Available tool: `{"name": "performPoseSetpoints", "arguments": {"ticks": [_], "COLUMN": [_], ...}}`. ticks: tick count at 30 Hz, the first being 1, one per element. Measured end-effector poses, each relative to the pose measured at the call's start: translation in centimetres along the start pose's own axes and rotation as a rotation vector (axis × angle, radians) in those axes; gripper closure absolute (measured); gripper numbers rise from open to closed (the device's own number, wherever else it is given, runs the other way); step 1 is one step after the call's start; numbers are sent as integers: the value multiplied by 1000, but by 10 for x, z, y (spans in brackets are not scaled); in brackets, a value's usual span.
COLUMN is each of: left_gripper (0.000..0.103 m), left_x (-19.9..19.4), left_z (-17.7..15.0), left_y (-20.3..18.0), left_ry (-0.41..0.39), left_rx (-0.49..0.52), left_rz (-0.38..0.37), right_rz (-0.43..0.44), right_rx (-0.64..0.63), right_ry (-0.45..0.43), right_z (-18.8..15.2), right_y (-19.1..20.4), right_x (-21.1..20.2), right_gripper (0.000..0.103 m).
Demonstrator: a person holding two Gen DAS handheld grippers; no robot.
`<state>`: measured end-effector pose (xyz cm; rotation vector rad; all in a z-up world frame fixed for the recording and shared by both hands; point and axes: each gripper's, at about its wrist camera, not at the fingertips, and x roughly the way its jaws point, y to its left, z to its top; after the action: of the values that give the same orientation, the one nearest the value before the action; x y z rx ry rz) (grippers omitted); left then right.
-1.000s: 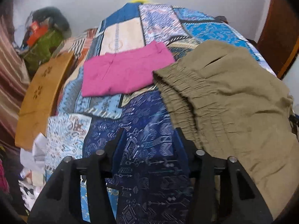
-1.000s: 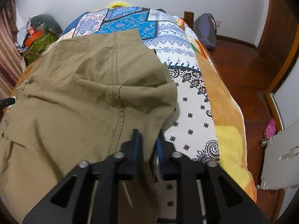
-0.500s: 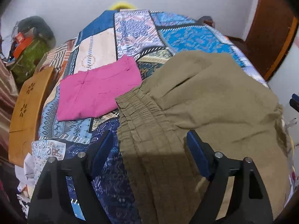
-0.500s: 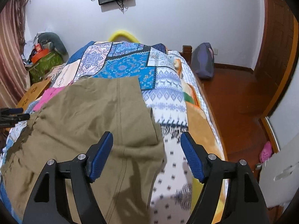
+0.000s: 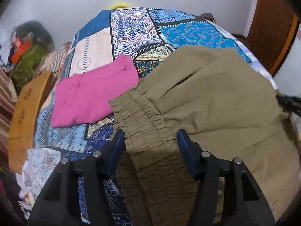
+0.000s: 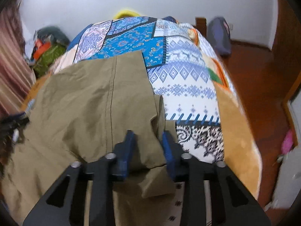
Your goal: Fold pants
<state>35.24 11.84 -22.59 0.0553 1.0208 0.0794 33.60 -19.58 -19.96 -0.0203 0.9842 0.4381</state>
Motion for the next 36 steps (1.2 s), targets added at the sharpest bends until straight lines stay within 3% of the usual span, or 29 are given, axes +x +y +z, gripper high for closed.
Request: {"name": "performPoseSetpoints", "arguments": {"ticks": [6,10,21,25,27,29,32,36], "left_gripper": [49,49,42,38,28,22,19,18], "left_x": [-4,-1,0,-24,-37,-46,-51,-37], "left_z": [2,1,-7,-10,-8,-2,13,35], "left_y": [1,11,15,10,11,16,27,43], "left_ry": [-7,9,49,-1,-37,-70,-104,-113], "left_rx": [23,-3,13,44,44,26,-19,-56], "left_rz": [50,26,-4,7,-4,-9,-24,-10], "right_rz": [-107,-148,-162,-149,-135,-105,-77,-58], "right_rx": [-130,-198,-179,-171,-149,-128,-123,-139], "right_ry": [-12,13,78,73,64,26,-59,-145], "right_z": [-8,-13,-9,-8,-4,3,20,50], "right_y": [11,13,16,17,17,17,22,30], "right_x": [-3,3,2,-10,-19,-32,-50,-56], "right_gripper": [91,92,91,89,83,68,47,32]}}
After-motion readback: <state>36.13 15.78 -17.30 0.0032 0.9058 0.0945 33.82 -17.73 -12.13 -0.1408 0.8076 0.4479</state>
